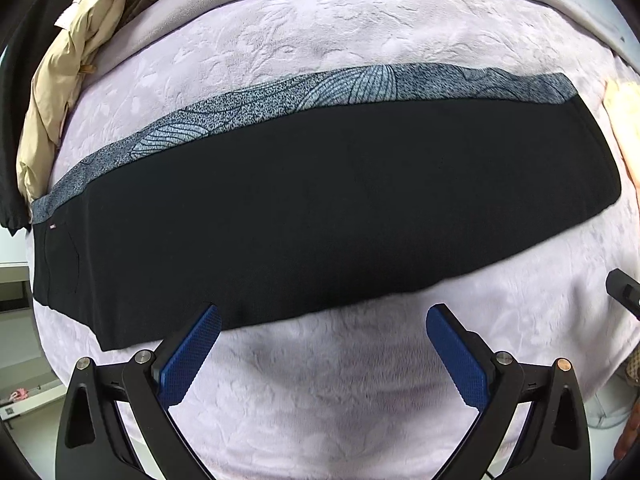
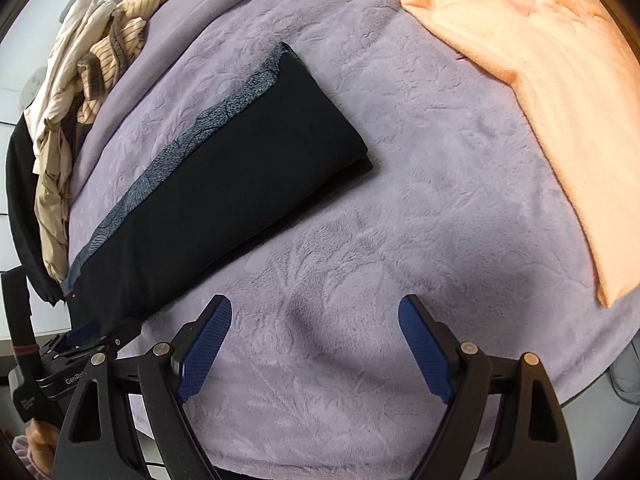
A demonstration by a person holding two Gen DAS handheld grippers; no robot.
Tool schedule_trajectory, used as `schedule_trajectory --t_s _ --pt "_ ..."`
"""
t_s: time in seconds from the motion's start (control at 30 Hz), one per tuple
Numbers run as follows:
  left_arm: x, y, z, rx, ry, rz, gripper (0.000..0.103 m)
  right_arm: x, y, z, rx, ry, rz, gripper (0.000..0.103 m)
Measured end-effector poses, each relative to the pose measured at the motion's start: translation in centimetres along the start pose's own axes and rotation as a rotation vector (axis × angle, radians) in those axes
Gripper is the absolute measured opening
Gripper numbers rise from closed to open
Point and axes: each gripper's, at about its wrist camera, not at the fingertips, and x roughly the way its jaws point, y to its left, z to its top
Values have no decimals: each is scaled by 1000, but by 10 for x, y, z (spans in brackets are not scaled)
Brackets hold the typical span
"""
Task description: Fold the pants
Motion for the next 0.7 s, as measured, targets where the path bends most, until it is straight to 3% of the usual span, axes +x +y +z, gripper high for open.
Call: schedule_trajectory --t_s 0.17,0.7 --pt "7 3 3 -20 12 20 103 5 -6 7 22 -9 31 88" --pt "10 13 15 -55 -40 -63 103 19 -26 33 180 -92 359 87"
